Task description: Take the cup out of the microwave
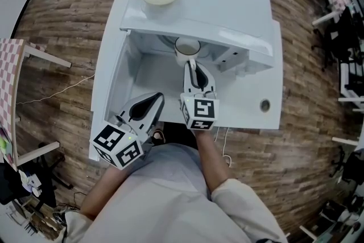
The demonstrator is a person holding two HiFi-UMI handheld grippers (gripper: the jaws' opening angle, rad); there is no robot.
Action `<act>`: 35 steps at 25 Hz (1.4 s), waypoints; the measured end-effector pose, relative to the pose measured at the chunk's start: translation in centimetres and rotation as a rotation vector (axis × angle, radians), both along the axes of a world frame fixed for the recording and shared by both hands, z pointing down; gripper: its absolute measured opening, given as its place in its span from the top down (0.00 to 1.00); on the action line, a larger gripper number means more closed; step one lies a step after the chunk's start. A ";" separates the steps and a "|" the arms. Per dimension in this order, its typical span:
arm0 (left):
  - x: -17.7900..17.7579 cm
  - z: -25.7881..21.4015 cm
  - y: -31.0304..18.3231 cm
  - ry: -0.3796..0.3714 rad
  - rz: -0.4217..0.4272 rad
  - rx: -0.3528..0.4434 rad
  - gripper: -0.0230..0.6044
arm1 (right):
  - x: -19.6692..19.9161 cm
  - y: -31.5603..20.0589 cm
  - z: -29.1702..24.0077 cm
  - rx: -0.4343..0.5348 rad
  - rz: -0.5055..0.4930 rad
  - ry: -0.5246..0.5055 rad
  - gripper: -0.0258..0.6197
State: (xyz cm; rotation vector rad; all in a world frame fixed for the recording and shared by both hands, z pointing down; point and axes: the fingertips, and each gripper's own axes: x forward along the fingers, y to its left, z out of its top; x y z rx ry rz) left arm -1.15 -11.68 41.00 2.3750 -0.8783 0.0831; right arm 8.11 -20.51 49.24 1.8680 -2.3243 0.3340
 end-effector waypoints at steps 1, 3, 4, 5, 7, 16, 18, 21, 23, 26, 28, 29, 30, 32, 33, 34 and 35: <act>-0.1 0.0 0.2 0.001 0.000 0.000 0.95 | -0.1 0.2 -0.1 0.001 -0.002 0.000 0.85; -0.1 -0.1 0.5 0.004 0.003 0.004 0.95 | -0.2 0.7 -0.3 0.003 -0.003 0.001 0.85; -0.1 -0.2 0.6 0.006 0.004 0.007 0.95 | -0.2 0.9 -0.4 0.003 -0.002 0.002 0.85; -0.1 -0.4 0.6 0.007 0.005 0.012 0.95 | -0.2 1.2 -0.5 0.003 -0.001 0.001 0.85; -0.1 -0.7 0.7 0.011 0.004 0.022 0.95 | -0.1 1.7 -0.6 0.004 -0.002 -0.001 0.85; 0.2 -1.6 1.2 0.042 0.018 0.053 0.95 | -0.6 3.5 -2.2 0.022 -0.012 -0.009 0.85; 0.3 -1.8 1.4 0.046 0.018 0.053 0.95 | -0.5 3.9 -2.7 0.026 -0.012 -0.010 0.85; 0.6 -2.1 1.6 0.057 0.023 0.060 0.95 | -0.2 4.6 -3.4 0.034 -0.012 -0.010 0.85; 0.4 -2.2 1.6 0.062 0.020 0.060 0.95 | -0.3 5.0 -3.8 0.037 -0.012 -0.013 0.85; 0.3 -2.5 1.9 0.058 0.019 0.079 0.95 | -0.4 5.7 -4.3 0.041 -0.025 -0.021 0.85; 0.3 -2.7 2.1 0.059 0.019 0.087 0.95 | -0.4 6.2 -4.9 0.050 -0.034 -0.019 0.85; 0.2 -2.7 2.2 0.062 0.018 0.087 0.95 | -0.4 6.5 -5.2 0.054 -0.036 -0.017 0.85; 0.2 -2.8 2.3 0.065 0.016 0.086 0.95 | -0.5 6.7 -5.4 0.057 -0.038 -0.016 0.85; -0.1 -2.9 2.4 0.073 0.013 0.086 0.95 | -0.7 7.2 -5.7 0.059 -0.045 -0.016 0.85; -0.2 -3.0 2.5 0.076 0.011 0.085 0.95 | -0.9 7.4 -5.9 0.062 -0.051 -0.016 0.85; -0.4 -3.1 2.5 0.078 0.009 0.086 0.95 | -1.1 7.6 -6.2 0.066 -0.057 -0.015 0.85; -0.5 -3.1 2.5 0.080 0.008 0.089 0.95 | -1.3 7.8 -6.4 0.070 -0.062 -0.014 0.85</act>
